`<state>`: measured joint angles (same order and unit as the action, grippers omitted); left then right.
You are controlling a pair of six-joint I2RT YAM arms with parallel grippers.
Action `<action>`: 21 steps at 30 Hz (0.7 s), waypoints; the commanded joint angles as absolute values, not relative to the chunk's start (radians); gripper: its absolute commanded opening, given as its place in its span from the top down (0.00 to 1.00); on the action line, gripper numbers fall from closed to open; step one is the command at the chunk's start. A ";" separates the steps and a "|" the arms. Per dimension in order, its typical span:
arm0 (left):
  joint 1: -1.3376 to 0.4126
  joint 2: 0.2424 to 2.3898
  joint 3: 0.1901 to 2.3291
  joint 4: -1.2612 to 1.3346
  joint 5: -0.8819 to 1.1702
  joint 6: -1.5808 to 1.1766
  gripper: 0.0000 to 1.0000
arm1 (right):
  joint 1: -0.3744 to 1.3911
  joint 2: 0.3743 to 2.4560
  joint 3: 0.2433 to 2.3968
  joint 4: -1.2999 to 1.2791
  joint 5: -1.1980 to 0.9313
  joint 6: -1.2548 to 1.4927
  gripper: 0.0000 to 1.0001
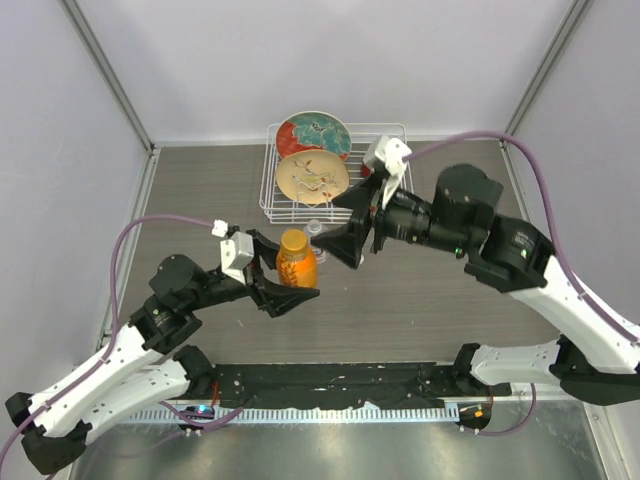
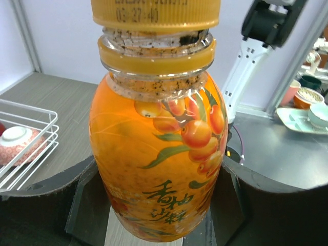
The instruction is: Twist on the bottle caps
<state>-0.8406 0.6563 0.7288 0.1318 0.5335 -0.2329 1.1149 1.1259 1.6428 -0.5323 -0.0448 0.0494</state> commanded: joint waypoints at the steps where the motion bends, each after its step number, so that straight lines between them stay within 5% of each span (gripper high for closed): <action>1: -0.813 0.609 0.715 0.141 0.391 -0.330 1.00 | 0.896 1.100 1.712 -0.561 -0.523 0.135 0.10; 9: -0.808 0.558 0.667 0.155 0.590 -0.316 1.00 | 0.810 1.224 1.767 -0.589 -0.833 0.107 0.08; 21: -0.808 0.597 0.658 0.195 0.752 -0.348 1.00 | 0.801 1.279 1.715 -0.376 -0.982 0.144 0.09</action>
<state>-0.8104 0.5682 0.6575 0.1287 0.6659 -0.3241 0.8028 1.2957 1.7176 -0.5354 -0.8845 0.1089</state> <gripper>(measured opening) 0.674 0.912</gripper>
